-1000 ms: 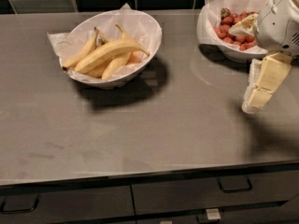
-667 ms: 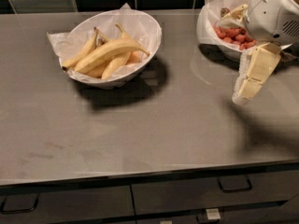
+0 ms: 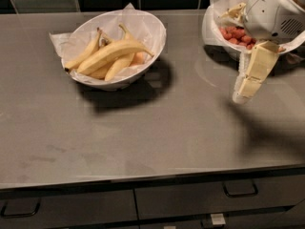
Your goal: Pick banana from white bowl
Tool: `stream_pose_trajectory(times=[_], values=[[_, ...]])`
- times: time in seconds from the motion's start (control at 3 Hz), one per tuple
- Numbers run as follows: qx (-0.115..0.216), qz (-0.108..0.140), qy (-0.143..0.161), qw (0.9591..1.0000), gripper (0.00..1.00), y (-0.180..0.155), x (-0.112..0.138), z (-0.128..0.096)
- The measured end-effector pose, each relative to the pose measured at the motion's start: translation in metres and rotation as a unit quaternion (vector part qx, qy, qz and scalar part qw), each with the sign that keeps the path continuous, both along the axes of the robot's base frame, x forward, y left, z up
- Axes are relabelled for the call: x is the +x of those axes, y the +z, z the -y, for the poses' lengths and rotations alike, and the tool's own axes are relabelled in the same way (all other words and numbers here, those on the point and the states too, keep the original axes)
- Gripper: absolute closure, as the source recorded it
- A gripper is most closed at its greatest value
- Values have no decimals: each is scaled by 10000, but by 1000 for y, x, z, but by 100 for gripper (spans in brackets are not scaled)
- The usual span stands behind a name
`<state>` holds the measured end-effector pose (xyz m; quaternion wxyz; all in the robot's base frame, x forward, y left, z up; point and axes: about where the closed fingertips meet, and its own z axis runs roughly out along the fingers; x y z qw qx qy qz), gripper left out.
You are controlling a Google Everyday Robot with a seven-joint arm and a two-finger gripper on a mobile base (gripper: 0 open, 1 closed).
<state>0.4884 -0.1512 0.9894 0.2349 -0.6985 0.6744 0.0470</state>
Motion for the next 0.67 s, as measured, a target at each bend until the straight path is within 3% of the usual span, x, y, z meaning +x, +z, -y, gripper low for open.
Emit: stream_pose_trajectory(times=[0.33,0.67], values=[[182,111,603,9980,0,7,25,-27],[468,202,1304,9902,0,13,50,-69]])
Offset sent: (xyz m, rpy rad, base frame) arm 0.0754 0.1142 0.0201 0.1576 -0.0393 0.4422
